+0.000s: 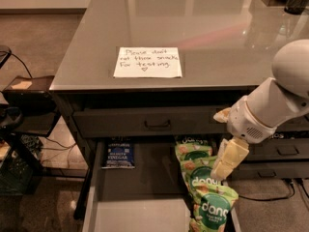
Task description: Pick blue chip bag from middle drawer and place on counter
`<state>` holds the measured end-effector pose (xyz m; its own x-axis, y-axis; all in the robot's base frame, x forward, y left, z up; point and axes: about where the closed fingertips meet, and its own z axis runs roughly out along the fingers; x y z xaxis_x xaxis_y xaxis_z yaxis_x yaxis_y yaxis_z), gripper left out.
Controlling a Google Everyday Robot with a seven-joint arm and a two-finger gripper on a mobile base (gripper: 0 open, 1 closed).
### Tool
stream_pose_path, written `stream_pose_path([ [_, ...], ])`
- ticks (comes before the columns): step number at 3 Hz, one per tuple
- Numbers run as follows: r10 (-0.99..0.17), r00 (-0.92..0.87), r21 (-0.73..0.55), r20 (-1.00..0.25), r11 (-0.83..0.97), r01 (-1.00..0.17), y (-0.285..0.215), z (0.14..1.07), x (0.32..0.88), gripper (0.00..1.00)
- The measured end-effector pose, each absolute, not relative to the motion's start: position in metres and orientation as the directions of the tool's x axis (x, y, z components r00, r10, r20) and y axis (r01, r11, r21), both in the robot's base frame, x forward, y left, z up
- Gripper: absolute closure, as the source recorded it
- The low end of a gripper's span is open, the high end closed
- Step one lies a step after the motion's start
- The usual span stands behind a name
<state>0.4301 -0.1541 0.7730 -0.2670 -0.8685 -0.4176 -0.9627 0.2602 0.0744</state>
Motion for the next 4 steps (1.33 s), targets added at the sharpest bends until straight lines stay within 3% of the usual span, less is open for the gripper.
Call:
stream_pose_path([
  [1, -0.851, -0.260, 0.071, -0.457, 0.256, -0.964, -0.151, 0.743, 0.431, 0.00],
  [3, -0.743, -0.228, 0.076, -0.630, 0.233, -0.970, -0.093, 0.654, 0.446, 0.00],
  [4, -0.743, -0.228, 0.076, -0.630, 0.233, -0.970, -0.093, 0.654, 0.446, 0.00],
])
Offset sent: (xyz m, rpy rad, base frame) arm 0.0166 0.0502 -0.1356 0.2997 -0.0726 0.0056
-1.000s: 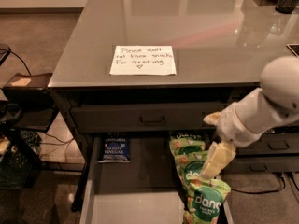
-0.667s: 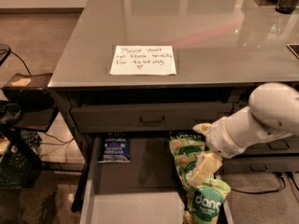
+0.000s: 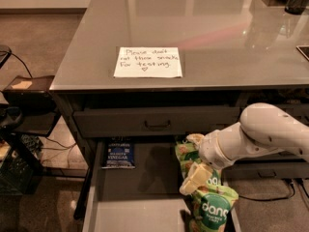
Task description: Pick blue chip bag from middle drawer and place on counter
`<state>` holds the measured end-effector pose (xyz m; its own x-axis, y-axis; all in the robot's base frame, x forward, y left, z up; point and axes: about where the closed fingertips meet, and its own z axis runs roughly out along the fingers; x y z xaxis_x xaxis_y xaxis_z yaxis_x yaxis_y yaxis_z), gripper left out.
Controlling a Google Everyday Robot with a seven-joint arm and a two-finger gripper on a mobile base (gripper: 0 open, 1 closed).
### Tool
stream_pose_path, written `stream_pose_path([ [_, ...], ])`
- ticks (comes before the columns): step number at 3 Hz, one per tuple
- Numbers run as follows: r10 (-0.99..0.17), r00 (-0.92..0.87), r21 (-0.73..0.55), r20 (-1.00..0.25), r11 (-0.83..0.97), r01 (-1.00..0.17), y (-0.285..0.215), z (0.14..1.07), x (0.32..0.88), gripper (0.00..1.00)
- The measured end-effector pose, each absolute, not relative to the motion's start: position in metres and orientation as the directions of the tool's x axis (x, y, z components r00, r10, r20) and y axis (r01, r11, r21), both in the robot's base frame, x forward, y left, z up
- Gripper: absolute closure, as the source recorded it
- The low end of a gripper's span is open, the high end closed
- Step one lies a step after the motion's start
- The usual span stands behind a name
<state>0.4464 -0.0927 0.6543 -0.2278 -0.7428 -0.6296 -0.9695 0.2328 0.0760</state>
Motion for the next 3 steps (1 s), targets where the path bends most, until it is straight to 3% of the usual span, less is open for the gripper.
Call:
stream_pose_path([
  [3, -0.747, -0.220, -0.004, -0.628, 0.286, -0.958, -0.050, 0.599, 0.484, 0.00],
])
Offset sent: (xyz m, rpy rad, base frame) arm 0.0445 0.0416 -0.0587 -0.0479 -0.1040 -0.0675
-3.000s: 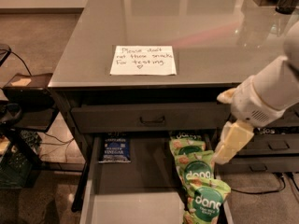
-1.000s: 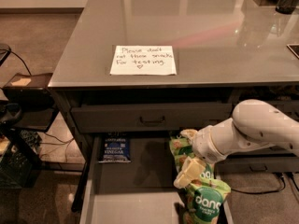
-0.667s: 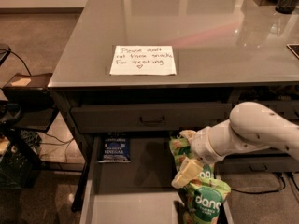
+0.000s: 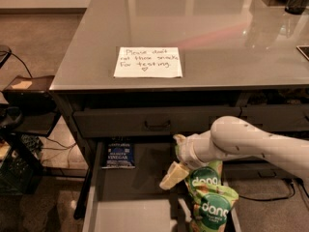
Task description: Pick blue chip bag from middle drawer and place on counter
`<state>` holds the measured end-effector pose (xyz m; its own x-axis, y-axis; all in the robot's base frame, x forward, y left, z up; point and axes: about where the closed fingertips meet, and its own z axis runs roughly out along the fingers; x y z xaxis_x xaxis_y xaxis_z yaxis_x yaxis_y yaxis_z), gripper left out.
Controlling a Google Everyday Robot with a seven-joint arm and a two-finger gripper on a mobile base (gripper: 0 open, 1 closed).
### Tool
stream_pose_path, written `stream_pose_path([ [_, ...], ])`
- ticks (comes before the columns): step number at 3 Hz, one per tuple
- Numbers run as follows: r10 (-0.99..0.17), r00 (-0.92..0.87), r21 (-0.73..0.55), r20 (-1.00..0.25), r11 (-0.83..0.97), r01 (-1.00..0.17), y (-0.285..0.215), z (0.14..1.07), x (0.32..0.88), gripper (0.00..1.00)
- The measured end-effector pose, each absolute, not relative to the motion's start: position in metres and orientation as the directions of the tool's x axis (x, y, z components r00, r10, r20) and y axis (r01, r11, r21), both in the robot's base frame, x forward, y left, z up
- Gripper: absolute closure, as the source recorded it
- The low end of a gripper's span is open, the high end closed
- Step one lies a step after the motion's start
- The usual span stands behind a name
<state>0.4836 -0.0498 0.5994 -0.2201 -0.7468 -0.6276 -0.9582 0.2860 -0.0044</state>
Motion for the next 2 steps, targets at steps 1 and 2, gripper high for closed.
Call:
stream_pose_path([
  [1, -0.726, -0.217, -0.060, -0.653, 0.335, -0.940, -0.0345, 0.5830, 0.5086, 0.00],
  [2, -0.726, -0.217, -0.059, -0.653, 0.335, -0.940, -0.0346, 0.5826, 0.5086, 0.00],
])
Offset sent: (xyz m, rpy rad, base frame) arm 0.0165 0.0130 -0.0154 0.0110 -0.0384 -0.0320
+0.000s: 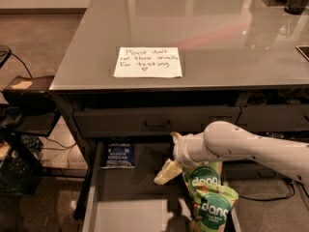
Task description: Pick blue chip bag from middle drawer and place on counter
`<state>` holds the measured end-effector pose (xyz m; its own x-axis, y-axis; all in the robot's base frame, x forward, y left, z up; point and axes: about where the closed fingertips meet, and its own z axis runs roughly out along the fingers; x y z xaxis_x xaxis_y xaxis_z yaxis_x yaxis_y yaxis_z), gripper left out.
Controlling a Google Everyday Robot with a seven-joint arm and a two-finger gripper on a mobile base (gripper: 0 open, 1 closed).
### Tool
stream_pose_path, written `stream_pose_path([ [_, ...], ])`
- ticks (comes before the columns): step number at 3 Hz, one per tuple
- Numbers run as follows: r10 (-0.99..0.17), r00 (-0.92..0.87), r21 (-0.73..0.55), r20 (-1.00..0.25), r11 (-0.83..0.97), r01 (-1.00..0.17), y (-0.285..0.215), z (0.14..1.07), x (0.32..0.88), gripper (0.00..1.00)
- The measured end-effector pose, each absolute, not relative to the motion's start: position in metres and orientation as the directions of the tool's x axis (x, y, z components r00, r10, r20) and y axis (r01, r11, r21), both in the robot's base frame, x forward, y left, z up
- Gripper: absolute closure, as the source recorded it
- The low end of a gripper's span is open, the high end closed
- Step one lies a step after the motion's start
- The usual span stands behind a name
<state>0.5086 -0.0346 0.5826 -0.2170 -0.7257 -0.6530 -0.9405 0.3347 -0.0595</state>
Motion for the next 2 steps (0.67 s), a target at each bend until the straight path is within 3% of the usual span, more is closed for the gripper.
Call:
stream_pose_path([
  [2, -0.737, -0.245, -0.046, -0.631, 0.350, -0.936, -0.040, 0.518, 0.513, 0.00],
])
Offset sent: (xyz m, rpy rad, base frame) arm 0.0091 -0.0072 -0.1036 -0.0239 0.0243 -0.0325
